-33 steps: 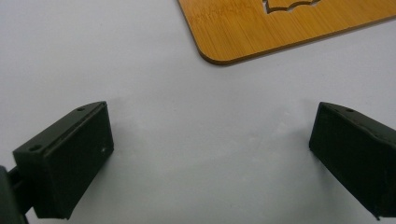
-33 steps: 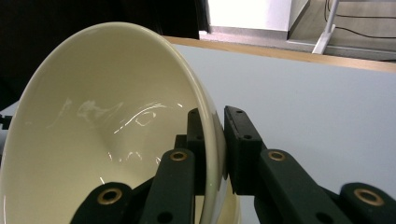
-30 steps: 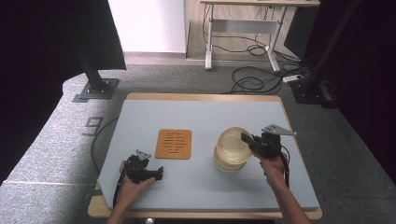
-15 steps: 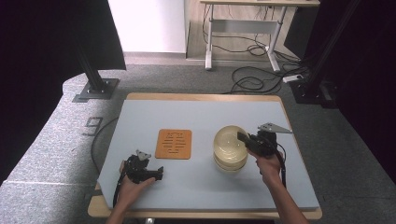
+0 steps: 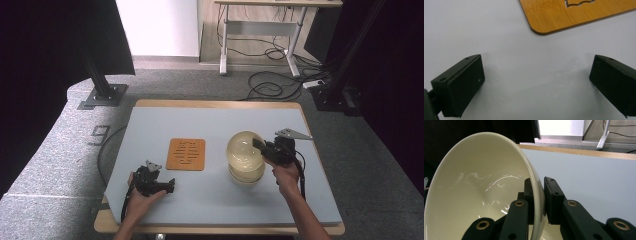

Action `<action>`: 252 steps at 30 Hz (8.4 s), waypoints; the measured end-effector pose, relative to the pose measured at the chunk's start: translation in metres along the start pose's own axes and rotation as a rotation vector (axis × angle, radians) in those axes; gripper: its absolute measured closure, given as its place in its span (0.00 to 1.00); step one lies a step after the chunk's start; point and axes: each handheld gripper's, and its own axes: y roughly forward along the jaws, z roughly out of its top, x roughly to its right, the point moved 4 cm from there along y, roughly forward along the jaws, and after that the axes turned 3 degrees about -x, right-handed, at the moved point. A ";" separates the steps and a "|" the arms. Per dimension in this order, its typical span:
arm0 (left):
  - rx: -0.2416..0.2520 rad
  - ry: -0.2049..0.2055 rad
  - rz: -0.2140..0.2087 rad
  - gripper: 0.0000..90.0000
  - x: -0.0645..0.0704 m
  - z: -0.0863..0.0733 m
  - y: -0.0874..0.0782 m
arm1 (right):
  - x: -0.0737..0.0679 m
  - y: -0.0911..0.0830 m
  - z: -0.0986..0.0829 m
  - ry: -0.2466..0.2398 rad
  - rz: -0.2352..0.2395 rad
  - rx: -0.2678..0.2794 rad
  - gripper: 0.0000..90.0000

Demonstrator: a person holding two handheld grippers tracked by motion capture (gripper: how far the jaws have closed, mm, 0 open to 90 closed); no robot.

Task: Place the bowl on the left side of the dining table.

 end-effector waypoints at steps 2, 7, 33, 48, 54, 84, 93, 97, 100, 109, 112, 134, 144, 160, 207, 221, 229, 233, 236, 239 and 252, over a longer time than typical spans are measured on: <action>0.000 0.001 0.000 0.00 0.000 0.000 0.000 | -0.002 -0.001 0.003 -0.001 0.004 0.005 0.90; -0.001 0.001 0.000 0.00 0.000 0.000 0.000 | -0.005 -0.002 0.007 -0.008 0.005 0.007 0.90; 0.000 0.000 0.000 0.00 0.000 0.000 0.000 | -0.018 0.009 0.018 0.006 0.027 0.012 0.90; -0.001 0.000 0.000 0.00 0.000 0.000 0.000 | -0.025 0.017 0.023 -0.008 0.025 0.003 0.90; -0.001 0.000 0.000 0.00 0.000 0.000 0.000 | -0.030 0.020 0.026 -0.012 0.030 0.002 0.90; -0.001 0.000 0.000 0.00 0.000 0.000 0.000 | -0.054 0.040 0.040 -0.032 0.051 -0.011 0.90; -0.001 0.000 -0.001 0.00 0.000 0.000 0.000 | -0.054 0.045 0.039 -0.020 0.051 -0.012 0.90; -0.001 0.000 0.000 0.00 0.000 0.000 0.000 | -0.055 0.045 0.040 -0.021 0.050 -0.014 0.90; 0.000 0.000 0.000 0.00 0.000 0.000 0.000 | -0.056 0.045 0.042 -0.018 0.052 -0.012 0.90; -0.001 0.001 0.000 0.00 0.000 0.000 0.000 | -0.061 0.048 0.043 -0.026 0.056 -0.015 0.90; 0.001 0.001 0.001 0.00 0.000 0.000 0.000 | -0.063 0.050 0.042 -0.029 0.055 -0.018 0.90; 0.000 0.000 0.001 0.00 0.000 0.000 -0.001 | -0.081 0.066 0.045 -0.032 0.084 -0.040 0.90; 0.002 -0.002 0.001 0.00 0.000 0.000 0.000 | -0.087 0.083 0.037 -0.029 0.088 -0.064 0.90; 0.005 -0.004 0.003 0.00 0.000 0.000 0.000 | -0.094 0.100 0.030 -0.018 0.111 -0.078 0.90; 0.005 -0.002 0.005 0.00 0.000 -0.001 0.000 | -0.101 0.144 0.014 0.014 0.095 -0.136 0.90; 0.004 -0.001 0.005 0.00 0.000 -0.001 0.000 | -0.103 0.157 0.008 0.001 0.070 -0.156 0.90; 0.004 -0.002 0.003 0.00 0.000 -0.001 0.000 | -0.105 0.165 0.004 -0.006 0.066 -0.168 0.90; 0.003 -0.003 0.002 0.00 0.000 -0.001 0.000 | -0.106 0.167 0.003 -0.026 0.054 -0.177 0.90; 0.003 -0.002 0.002 0.00 0.000 -0.001 0.000 | -0.107 0.169 0.003 -0.037 0.053 -0.189 0.90; 0.004 -0.002 0.003 0.00 0.000 -0.001 -0.001 | -0.107 0.171 0.003 -0.046 0.045 -0.193 0.90; 0.004 -0.003 0.003 0.00 0.001 -0.001 -0.001 | -0.113 0.177 0.000 -0.041 0.047 -0.204 0.90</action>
